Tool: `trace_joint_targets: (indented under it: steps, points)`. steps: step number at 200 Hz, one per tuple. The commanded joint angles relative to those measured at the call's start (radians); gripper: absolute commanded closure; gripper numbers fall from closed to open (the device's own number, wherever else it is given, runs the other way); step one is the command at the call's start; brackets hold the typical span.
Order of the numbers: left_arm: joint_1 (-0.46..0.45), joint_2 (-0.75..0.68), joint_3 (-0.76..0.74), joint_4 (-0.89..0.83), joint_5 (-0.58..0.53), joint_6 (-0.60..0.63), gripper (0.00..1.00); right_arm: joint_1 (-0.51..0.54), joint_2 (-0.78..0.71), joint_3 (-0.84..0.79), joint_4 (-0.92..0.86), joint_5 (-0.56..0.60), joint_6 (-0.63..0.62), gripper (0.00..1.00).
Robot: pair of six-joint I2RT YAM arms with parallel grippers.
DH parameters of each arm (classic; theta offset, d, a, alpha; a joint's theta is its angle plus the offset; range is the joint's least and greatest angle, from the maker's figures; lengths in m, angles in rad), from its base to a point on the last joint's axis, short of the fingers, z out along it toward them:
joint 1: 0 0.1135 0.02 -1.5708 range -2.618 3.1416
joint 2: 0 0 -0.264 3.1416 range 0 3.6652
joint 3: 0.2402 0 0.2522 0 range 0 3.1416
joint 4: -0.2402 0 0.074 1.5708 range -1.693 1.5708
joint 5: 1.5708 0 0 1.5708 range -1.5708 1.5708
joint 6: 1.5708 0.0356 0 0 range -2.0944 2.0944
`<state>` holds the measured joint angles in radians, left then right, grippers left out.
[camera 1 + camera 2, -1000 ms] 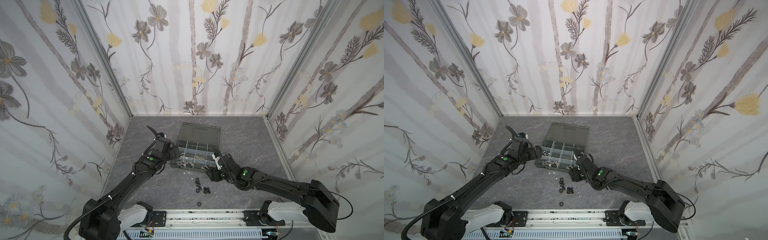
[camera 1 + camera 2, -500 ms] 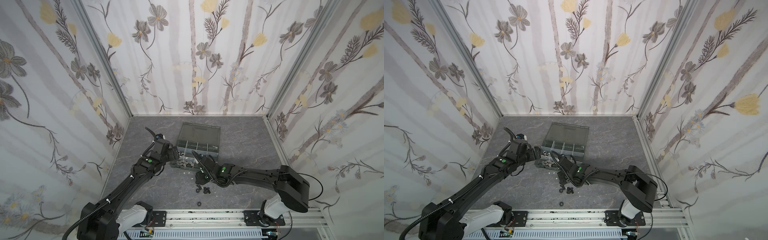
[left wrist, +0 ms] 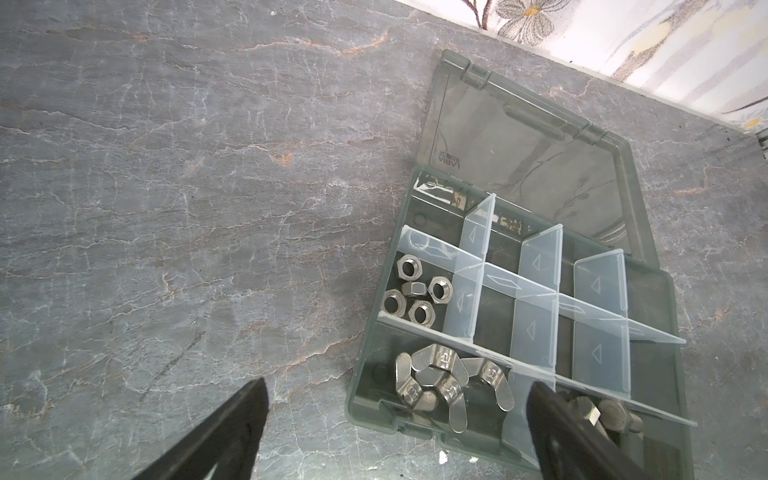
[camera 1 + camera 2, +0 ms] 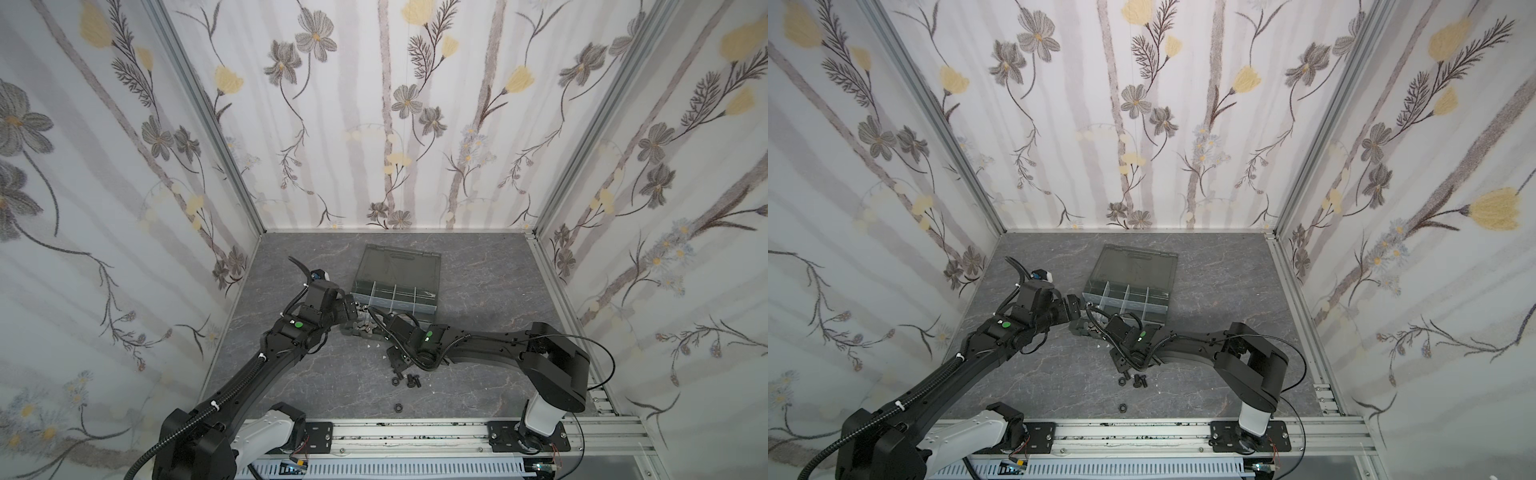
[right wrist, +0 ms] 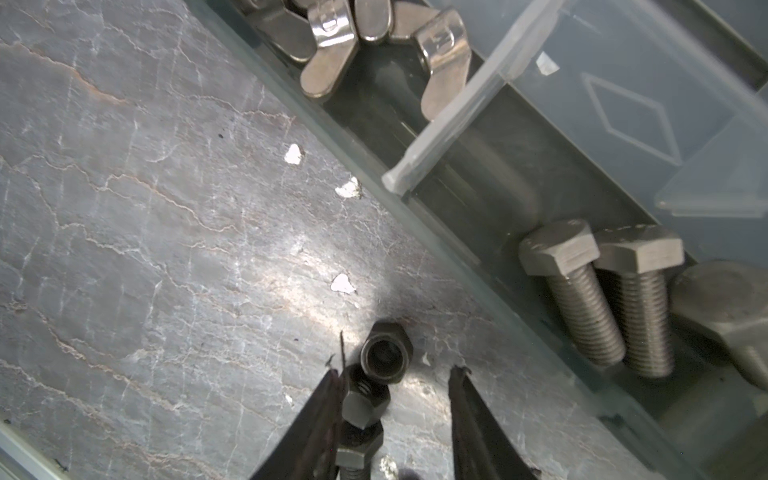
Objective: Sort the screws and nuts into containers
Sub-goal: 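Lower the right gripper onto a black hex nut and close on it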
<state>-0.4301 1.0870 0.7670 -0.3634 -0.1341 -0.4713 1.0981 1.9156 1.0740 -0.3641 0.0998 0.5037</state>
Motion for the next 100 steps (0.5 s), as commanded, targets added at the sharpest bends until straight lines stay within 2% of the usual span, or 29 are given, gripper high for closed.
trace_joint_targets:
  steps: [1, 100]
  points:
    - [0.001, -0.004, -0.006, 0.020, -0.006, -0.010, 0.00, 0.002, 0.026, 0.021, 0.002, -0.006, -0.008, 0.58]
    - [0.002, -0.015, -0.028, 0.024, -0.012, -0.016, 0.00, 0.005, 0.104, 0.072, -0.027, -0.010, -0.021, 0.67]
